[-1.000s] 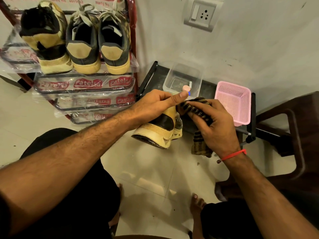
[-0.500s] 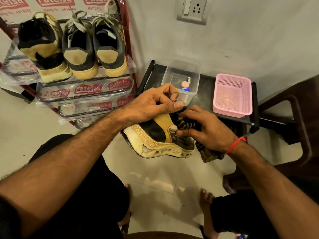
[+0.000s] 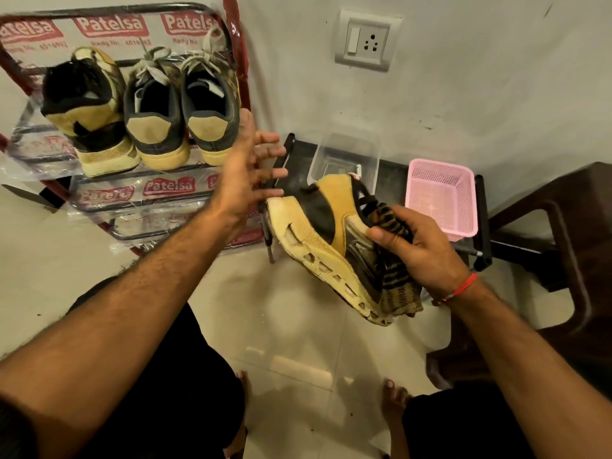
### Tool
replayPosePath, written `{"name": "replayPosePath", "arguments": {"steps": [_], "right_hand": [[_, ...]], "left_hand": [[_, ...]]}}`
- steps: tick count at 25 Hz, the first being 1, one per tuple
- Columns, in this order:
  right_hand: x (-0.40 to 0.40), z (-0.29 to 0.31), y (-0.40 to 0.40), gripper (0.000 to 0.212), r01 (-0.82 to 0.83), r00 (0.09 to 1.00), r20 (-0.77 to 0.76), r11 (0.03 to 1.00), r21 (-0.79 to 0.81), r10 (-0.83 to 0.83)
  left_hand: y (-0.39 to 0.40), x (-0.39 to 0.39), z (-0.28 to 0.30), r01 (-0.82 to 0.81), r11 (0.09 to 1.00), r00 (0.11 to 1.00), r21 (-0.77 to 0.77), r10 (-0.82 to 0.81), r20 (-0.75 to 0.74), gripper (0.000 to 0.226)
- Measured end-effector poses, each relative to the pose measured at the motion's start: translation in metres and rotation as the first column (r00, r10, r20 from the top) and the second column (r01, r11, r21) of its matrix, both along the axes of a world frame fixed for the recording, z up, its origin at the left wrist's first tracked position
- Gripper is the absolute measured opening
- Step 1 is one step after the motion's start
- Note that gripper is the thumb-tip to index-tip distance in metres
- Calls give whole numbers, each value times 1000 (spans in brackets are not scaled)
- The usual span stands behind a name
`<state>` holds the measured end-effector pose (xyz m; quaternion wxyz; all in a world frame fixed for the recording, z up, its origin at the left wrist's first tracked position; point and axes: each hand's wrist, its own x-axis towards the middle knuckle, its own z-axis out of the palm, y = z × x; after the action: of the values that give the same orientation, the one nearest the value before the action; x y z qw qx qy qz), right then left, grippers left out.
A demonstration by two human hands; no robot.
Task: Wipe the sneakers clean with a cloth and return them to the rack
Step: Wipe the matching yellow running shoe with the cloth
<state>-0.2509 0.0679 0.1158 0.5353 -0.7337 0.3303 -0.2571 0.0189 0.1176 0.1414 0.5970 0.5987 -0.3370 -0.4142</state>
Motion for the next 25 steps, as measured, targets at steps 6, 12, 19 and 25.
{"name": "replayPosePath", "arguments": {"steps": [6, 12, 19, 25], "right_hand": [[5, 10, 3, 20, 173, 923, 284, 941, 291, -258], [15, 11, 7, 21, 217, 781, 352, 752, 622, -516], [13, 26, 2, 26, 285, 736, 305, 685, 671, -604], [9, 24, 7, 45, 214, 973, 28, 855, -472, -228]], "left_hand": [[5, -26, -23, 350, 937, 920, -11, -341, 192, 122], [7, -53, -33, 418, 909, 866, -3, -397, 304, 119], [-1, -47, -31, 246, 968, 955, 56, -252, 159, 75], [2, -56, -36, 391, 893, 909, 223, -412, 56, 55]]}}
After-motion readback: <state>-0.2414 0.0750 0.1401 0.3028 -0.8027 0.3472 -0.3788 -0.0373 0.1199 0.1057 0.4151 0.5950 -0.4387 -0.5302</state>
